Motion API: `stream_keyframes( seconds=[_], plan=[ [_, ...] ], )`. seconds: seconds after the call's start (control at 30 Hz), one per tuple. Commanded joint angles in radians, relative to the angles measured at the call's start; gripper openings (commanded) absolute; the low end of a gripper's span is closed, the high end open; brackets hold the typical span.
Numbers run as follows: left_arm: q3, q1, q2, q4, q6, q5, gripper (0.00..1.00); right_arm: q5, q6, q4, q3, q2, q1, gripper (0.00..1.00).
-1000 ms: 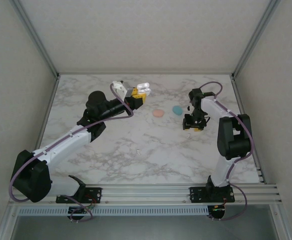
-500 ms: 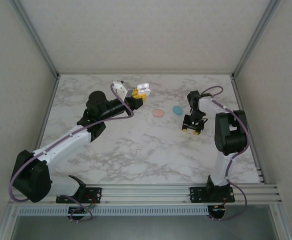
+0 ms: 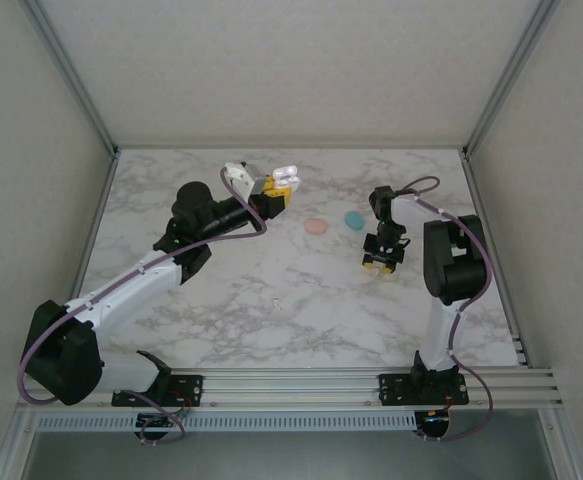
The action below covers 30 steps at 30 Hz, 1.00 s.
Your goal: Insert the wireless bluetooth earbuds into the charging case
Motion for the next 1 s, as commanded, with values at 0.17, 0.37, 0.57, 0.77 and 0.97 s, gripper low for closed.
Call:
stream_keyframes(
  seconds=[0.17, 0.37, 0.57, 0.77, 0.97],
  plan=[
    [0.019, -0.007, -0.033, -0.003, 0.011, -0.005, 0.01, 0.010, -0.003, -0.024, 0.007, 0.029, 0.012, 0.32],
    [0.027, -0.007, -0.028, -0.009, 0.009, -0.003, 0.01, 0.013, -0.013, -0.017, 0.002, 0.017, 0.014, 0.28],
    [0.035, -0.007, -0.016, -0.015, 0.005, -0.005, 0.01, 0.034, -0.051, -0.007, 0.011, -0.040, 0.031, 0.27],
    [0.042, -0.007, 0.016, -0.003, -0.007, -0.005, 0.01, 0.025, -0.120, -0.003, 0.068, -0.174, 0.070, 0.27],
    [0.058, -0.009, 0.055, 0.018, -0.032, 0.011, 0.00, 0.061, -0.206, 0.039, 0.190, -0.350, 0.149, 0.27]
  ],
)
